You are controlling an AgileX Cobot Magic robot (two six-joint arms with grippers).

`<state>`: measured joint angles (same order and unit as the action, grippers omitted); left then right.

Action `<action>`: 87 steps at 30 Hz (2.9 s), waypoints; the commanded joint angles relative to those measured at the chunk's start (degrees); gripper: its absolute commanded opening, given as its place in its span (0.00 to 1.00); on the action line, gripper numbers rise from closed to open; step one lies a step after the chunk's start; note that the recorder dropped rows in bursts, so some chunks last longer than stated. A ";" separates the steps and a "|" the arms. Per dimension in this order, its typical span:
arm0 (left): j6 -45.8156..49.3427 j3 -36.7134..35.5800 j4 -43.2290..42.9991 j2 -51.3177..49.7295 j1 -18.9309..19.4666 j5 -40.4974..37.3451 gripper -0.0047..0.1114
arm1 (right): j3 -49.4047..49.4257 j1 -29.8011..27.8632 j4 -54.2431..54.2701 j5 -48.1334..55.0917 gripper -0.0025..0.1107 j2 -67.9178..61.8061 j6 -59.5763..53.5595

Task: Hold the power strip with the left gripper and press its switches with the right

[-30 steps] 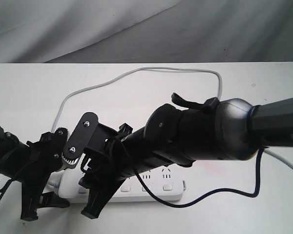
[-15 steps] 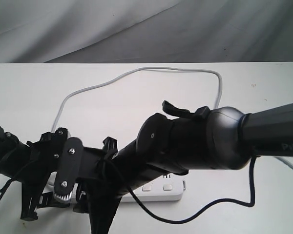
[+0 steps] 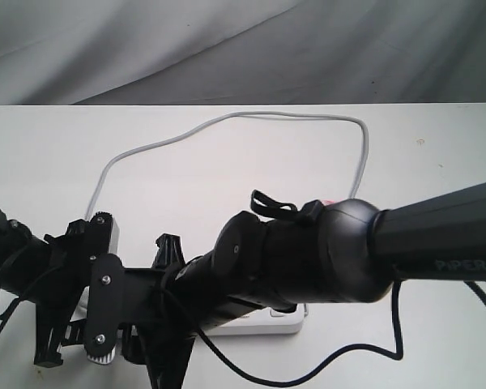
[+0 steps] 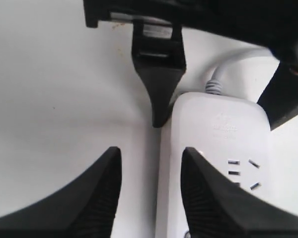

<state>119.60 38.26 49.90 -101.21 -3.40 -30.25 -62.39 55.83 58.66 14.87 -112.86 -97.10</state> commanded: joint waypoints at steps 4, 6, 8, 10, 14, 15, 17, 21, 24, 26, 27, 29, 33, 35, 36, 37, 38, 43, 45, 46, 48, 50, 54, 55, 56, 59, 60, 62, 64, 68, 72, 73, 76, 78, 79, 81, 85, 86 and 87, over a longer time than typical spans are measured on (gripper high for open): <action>0.32 0.10 -1.03 -0.19 0.12 1.95 0.51 | -0.39 0.14 1.05 -3.32 0.35 -0.57 -3.22; 0.32 0.10 -1.03 -0.19 0.12 1.95 0.51 | -0.39 0.14 1.05 -3.56 0.35 -0.72 -3.32; 0.32 0.10 -1.03 -0.19 0.12 1.95 0.51 | -0.39 0.14 2.31 -3.79 0.35 -0.71 -4.19; 0.32 0.10 -1.03 -0.19 0.12 1.95 0.51 | -0.39 0.14 3.43 -3.79 0.35 -0.71 -5.01; 0.32 0.10 -1.03 -0.19 0.12 1.95 0.51 | -0.39 0.14 3.83 -3.79 0.35 -0.71 -5.00; 0.32 0.10 -1.03 -0.19 0.12 1.95 0.51 | -0.39 0.14 3.83 -3.79 0.35 -0.71 -5.00; 0.32 0.10 -1.03 -0.19 0.12 1.95 0.51 | -1.37 0.24 3.83 -3.44 0.35 -1.32 -4.87; 0.32 0.10 -1.03 -0.19 0.12 1.95 0.51 | -3.40 0.24 5.12 -2.49 0.35 -2.69 -4.63; 0.32 0.10 -1.03 -0.19 0.12 1.95 0.51 | -3.40 0.24 5.12 -2.70 0.35 -2.79 -4.37; 0.32 0.10 -1.03 -0.19 0.12 1.95 0.51 | -3.40 0.12 5.12 -2.59 0.35 -2.79 -4.38; 0.32 0.10 -1.03 -0.19 0.12 1.95 0.51 | -3.40 0.12 5.12 -2.59 0.35 -2.79 -4.25; 0.32 0.10 -1.03 -0.19 0.12 1.95 0.51 | -3.40 0.12 5.12 -2.59 0.35 -2.90 -4.13; 0.32 0.10 -1.03 -0.19 0.12 1.95 0.51 | -3.28 0.12 5.12 -2.69 0.35 -2.90 -4.01; 0.32 0.10 -1.03 -0.19 0.12 1.95 0.51 | -3.04 0.12 5.12 -2.81 0.35 -2.90 -4.01; 0.32 0.10 -1.03 -0.19 0.12 1.95 0.51 | -2.73 0.12 5.12 -2.94 0.35 -2.90 -3.90; 0.32 0.10 -1.03 -0.19 0.12 1.95 0.51 | -2.32 0.12 5.12 -3.07 0.35 -2.90 -3.52; 0.32 0.10 -1.03 -0.19 0.12 1.95 0.51 | -1.90 0.12 5.12 -3.45 0.35 -2.90 -3.14; 0.32 0.10 -1.03 -0.19 0.12 1.95 0.51 | -1.44 0.12 5.12 -3.69 0.35 -2.90 -3.03; 0.32 0.10 -1.03 -0.19 0.12 1.95 0.51 | -1.44 0.12 5.12 -3.69 0.35 -2.90 -3.03; 0.32 0.10 -1.03 -0.19 0.12 1.95 0.51 | -1.44 0.12 5.12 -3.69 0.35 -2.90 -3.03; 0.32 0.10 -1.03 -0.19 0.12 1.95 0.51 | -1.44 0.12 5.34 -3.45 0.35 -3.12 -3.06; 0.32 0.10 -1.03 -0.19 0.12 1.95 0.51 | -1.44 0.12 5.71 -2.61 0.35 -3.38 -3.06; 0.32 0.10 -1.03 -0.19 0.12 1.95 0.51 | -1.44 0.23 5.89 -1.91 0.35 -3.73 -2.76; 0.32 0.10 -1.03 -0.19 0.12 1.95 0.51 | -1.44 0.23 5.89 -2.04 0.35 -3.67 -2.76; 0.32 0.10 -1.03 -0.19 0.12 1.95 0.51 | -1.44 0.23 5.89 -2.19 0.35 -3.67 -2.76; 0.32 0.10 -1.03 -0.19 0.12 1.95 0.51 | -1.44 0.13 5.76 -2.20 0.35 -3.67 -2.76; 0.32 0.10 -1.03 -0.19 0.12 1.95 0.51 | -1.44 0.13 5.76 -2.09 0.35 -3.67 -2.76; 0.32 0.10 -1.03 -0.19 0.12 1.95 0.51 | -1.44 0.13 5.76 -1.82 0.35 -3.76 -2.76; 0.32 0.10 -1.03 -0.19 0.12 1.95 0.51 | -1.44 0.13 5.89 -1.41 0.35 -4.16 -2.76; 0.32 0.10 -1.03 -0.19 0.12 1.95 0.51 | -1.44 0.13 5.99 0.01 0.35 -4.98 -2.71; 0.32 0.10 -1.03 -0.19 0.12 1.95 0.51 | -1.44 0.13 5.99 0.43 0.35 -5.35 -2.48; 0.32 0.10 -1.03 -0.19 0.12 1.95 0.51 | -1.44 0.13 5.99 0.59 0.35 -5.49 -2.48; 0.32 0.10 -1.03 -0.19 0.12 1.95 0.51 | -1.44 0.13 5.99 0.77 0.35 -5.50 -1.91; 0.32 0.10 -1.03 -0.19 0.12 1.95 0.51 | -1.44 0.13 5.99 0.77 0.35 -5.50 -1.80; 0.32 0.10 -1.03 -0.19 0.12 1.95 0.51 | -1.44 0.13 5.99 0.77 0.35 -5.50 -1.80; 0.32 0.10 -1.03 -0.19 0.12 1.95 0.51 | -1.01 0.13 5.99 0.86 0.35 -5.50 -1.80; 0.32 0.10 -1.03 -0.19 0.12 1.95 0.51 | 0.88 0.13 6.34 0.58 0.35 -5.50 -1.80; 0.32 0.10 -1.03 -0.19 0.12 1.95 0.51 | 1.26 0.13 6.34 0.29 0.35 -5.50 -1.80; 0.32 0.10 -1.03 -0.19 0.12 1.95 0.51 | 1.53 0.13 6.34 0.17 0.35 -5.50 -1.80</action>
<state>119.49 38.26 49.90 -101.21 -3.40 -30.25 -63.26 55.93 65.58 12.81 -117.10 -99.49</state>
